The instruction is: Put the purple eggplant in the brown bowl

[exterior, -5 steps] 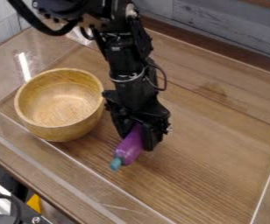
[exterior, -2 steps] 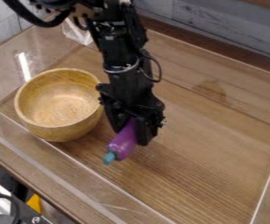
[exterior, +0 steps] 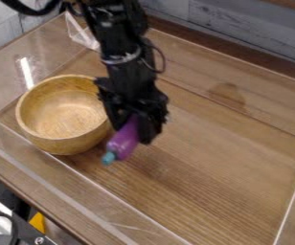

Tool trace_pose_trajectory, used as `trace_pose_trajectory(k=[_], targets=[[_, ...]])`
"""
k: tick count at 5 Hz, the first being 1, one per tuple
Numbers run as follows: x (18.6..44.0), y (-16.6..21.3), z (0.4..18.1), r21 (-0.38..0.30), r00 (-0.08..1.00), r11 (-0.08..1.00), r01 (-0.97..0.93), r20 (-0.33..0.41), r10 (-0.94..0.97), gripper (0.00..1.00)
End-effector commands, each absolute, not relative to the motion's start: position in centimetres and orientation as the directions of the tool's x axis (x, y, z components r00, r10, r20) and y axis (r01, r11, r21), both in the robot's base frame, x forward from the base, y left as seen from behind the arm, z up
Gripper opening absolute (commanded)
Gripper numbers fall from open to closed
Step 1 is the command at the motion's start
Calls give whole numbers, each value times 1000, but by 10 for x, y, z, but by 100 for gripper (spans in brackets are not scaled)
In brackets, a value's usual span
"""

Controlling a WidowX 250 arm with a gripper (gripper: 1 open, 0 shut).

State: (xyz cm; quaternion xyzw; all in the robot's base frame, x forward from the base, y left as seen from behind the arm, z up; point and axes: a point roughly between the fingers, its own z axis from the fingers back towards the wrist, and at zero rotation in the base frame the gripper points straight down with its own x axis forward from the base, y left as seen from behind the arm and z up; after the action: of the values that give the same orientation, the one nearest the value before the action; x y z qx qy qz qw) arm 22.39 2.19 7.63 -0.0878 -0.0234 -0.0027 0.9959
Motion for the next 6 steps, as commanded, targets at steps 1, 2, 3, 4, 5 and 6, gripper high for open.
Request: trace_pose_trajectory(k=[1,2,3,4,5,6], targets=[[232,54,95,-143,993,990,1,116,16,0],[229,85,95,-128,992,992,-9,123,25,0],[225,118,92,-107,991,994,-7,133,21,0],[226,133,88,-87,990,996,-4,138,16,0],[228,133,85,-86,991,996,-5,136,17,0],[230,133,82,-87,991,996,-6,134,18,0]])
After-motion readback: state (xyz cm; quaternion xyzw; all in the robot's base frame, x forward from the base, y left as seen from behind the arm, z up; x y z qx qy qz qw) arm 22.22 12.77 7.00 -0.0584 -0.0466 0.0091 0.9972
